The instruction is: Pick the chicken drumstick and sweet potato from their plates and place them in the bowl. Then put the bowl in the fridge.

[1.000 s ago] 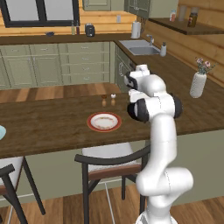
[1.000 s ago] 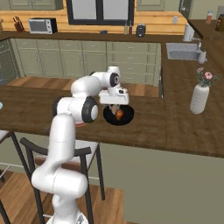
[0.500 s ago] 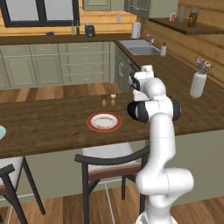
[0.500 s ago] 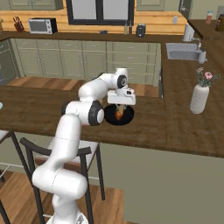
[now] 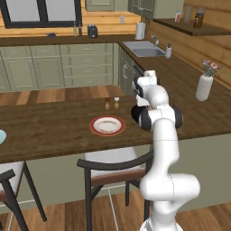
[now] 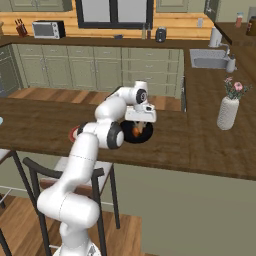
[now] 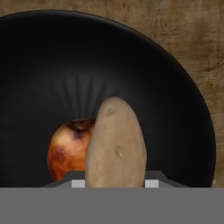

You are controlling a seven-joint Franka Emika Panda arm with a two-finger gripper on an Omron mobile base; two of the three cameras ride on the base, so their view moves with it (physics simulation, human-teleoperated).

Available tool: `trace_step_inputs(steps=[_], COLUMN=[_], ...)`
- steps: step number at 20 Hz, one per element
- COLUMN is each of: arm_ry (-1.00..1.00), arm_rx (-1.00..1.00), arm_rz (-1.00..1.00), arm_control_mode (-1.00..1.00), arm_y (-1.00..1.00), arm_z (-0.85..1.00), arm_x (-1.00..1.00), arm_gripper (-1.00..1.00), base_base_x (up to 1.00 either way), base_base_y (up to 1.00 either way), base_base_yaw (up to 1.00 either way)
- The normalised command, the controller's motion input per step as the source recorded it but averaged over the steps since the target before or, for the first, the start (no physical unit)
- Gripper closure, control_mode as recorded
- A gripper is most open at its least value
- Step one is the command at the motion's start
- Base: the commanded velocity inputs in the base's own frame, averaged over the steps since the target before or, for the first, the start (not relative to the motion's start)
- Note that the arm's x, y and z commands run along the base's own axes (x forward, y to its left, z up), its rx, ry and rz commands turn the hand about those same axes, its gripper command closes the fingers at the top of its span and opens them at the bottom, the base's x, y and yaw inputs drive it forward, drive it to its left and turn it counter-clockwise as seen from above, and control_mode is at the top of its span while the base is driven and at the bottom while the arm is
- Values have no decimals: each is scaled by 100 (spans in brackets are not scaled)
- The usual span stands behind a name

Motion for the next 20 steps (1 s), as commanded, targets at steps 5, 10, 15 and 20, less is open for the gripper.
trace_step_inputs(steps=[5,10,15,20], arm_ry=[0,-6,-21,-41], arm_rx=[0,0,-5,-19], arm_rz=[0,0,0,0], arm_control_mode=[-100,-100,-100,-100], arm_y=[0,0,23,89], arm_z=[-1,0,0,-23], arm_x=[-7,-68,-97,-100], arm_gripper=[-100,-100,-100,-100], base_base_x=[0,0,0,0], base_base_y=[0,0,0,0], base_base_yaw=[0,0,0,0])
